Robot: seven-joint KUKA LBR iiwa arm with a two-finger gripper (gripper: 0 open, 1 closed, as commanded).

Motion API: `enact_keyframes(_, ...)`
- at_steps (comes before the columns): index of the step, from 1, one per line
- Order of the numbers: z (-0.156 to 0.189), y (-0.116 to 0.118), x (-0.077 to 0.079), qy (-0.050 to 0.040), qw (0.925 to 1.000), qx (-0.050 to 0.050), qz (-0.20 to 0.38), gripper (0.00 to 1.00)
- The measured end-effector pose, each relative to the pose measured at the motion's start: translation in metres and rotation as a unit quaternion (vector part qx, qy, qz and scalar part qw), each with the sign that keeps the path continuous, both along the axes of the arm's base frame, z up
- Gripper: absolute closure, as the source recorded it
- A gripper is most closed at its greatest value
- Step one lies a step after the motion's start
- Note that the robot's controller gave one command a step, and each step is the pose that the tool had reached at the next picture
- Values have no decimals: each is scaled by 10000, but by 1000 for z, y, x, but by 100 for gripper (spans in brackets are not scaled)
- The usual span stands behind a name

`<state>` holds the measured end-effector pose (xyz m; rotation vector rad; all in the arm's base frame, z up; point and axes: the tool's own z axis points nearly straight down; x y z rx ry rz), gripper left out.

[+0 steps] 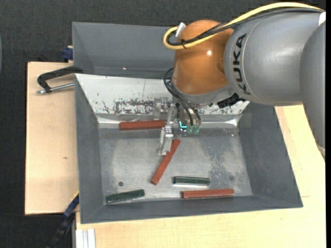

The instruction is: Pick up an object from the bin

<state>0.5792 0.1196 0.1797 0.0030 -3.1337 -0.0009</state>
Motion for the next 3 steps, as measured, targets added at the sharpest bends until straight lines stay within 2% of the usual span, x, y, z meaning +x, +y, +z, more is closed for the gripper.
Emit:
enact_keyframes(1,2,0,0,-16,10000,3,-4,0)
enact_keyframes(2,40,-1,-24,-37,10000,3,-87,0)
enact_keyframes(3,10,-22,-8,-100,9990,11,425,0)
